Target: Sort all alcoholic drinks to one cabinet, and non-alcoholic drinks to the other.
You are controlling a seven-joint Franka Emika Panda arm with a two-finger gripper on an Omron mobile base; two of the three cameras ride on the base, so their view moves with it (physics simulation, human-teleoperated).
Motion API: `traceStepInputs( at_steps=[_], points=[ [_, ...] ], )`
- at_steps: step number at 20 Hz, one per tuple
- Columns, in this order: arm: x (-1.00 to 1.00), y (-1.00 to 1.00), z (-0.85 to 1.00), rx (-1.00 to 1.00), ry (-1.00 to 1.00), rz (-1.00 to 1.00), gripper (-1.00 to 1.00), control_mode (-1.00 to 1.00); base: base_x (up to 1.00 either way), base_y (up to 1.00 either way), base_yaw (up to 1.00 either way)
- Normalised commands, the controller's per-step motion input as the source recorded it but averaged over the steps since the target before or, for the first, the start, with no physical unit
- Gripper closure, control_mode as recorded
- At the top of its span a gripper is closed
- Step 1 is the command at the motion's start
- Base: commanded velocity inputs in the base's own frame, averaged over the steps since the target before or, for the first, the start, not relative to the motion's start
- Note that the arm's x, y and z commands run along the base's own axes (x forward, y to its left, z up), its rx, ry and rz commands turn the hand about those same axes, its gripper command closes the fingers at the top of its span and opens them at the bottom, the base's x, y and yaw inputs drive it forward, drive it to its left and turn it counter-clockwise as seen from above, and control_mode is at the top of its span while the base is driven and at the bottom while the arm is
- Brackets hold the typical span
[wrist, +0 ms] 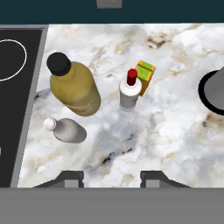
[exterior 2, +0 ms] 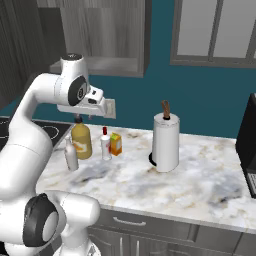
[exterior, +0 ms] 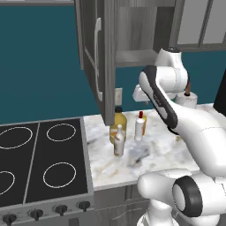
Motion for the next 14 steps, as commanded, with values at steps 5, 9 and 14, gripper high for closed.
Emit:
traceStepInputs(
  at_steps=[5, 9, 14],
  points=[
    [0.00, 0.01, -0.05, -0.05, 0.00, 0.00, -1.00, -1.00, 0.00, 0.00, 0.00],
    [-0.43, 0.31, -0.26, -0.22, -0.07, 0.01, -1.00, -1.00, 0.00, 0.00, 0.00],
    [-0.99, 0.32, -0.53, -0.10, -0.30, 0.02, -1.00, -1.00, 0.00, 0.00, 0.00]
  ],
)
